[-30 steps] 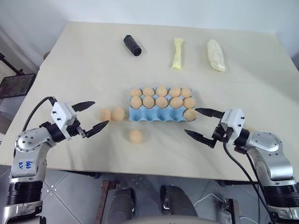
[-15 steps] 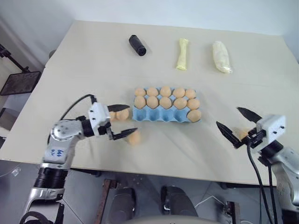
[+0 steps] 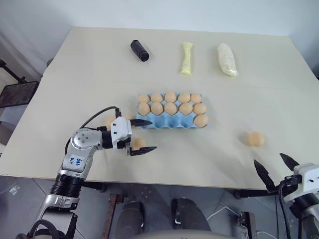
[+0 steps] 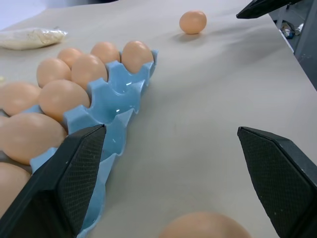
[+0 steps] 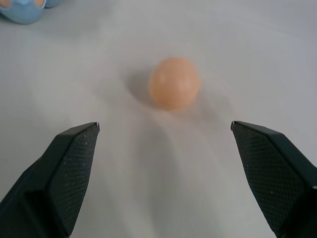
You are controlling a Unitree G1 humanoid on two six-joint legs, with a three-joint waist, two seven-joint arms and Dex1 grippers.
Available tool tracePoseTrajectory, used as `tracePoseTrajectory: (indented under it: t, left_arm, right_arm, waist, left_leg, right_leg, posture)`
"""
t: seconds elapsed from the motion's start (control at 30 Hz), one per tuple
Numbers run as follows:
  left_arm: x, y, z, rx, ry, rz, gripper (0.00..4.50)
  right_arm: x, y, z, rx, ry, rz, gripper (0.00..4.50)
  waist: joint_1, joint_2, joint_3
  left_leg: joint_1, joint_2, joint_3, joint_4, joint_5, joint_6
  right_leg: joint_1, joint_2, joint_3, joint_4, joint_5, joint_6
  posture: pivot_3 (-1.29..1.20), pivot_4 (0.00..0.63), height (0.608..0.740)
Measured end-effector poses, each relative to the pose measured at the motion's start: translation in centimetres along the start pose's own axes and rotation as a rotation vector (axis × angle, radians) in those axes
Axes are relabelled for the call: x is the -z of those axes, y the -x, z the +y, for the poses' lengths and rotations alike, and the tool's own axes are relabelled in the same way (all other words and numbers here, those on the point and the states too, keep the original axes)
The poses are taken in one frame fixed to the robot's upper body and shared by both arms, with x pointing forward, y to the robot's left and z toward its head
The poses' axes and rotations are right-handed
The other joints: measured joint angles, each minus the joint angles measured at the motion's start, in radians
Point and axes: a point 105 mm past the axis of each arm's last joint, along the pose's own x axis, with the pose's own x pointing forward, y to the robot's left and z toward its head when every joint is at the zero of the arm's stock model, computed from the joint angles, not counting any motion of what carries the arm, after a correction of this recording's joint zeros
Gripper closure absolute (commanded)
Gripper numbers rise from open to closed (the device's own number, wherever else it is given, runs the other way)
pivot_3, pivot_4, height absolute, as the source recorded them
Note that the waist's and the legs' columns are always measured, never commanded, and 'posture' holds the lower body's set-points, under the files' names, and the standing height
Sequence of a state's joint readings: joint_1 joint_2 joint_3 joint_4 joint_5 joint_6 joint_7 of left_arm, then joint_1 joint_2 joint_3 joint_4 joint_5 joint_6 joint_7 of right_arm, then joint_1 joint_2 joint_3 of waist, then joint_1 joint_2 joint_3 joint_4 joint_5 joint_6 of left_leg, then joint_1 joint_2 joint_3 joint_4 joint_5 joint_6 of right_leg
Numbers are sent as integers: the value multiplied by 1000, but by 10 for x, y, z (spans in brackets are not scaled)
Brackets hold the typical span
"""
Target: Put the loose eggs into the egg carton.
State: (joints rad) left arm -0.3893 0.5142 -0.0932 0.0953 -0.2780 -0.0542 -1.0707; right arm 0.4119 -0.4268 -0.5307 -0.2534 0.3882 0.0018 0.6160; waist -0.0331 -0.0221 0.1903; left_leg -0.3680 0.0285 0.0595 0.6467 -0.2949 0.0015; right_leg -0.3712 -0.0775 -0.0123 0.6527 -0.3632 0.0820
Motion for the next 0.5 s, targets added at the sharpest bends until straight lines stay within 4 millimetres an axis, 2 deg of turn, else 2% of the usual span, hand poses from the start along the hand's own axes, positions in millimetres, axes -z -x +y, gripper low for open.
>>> tracePoseTrajectory:
  t: [0.13, 0.4, 0.5]
  left_arm:
    - [2, 7, 1, -31, 0, 11, 0]
    - [-2, 17, 6, -127, -16, 6, 0]
    - [-2, 20, 5, -153, -12, 9, 0]
  right_arm:
    - [-7, -18, -5, -38, 17, -24, 26]
    - [8, -55, -17, -68, -33, 42, 26]
    - [17, -62, -22, -56, -68, 60, 621]
  waist:
    - [6, 0, 0]
    - [6, 0, 0]
    - [6, 0, 0]
  left_leg:
    - [-1, 0, -1, -1, 1, 0]
    - [-2, 0, -1, 0, 1, 1]
    - [-2, 0, 0, -1, 1, 1]
  right_leg:
    - [-1, 0, -1, 0, 1, 0]
    - [-2, 0, -1, -1, 1, 0]
    - [-2, 0, -1, -1, 1, 0]
  posture:
    - [0, 150, 740]
    - [0, 150, 740]
    - [0, 150, 740]
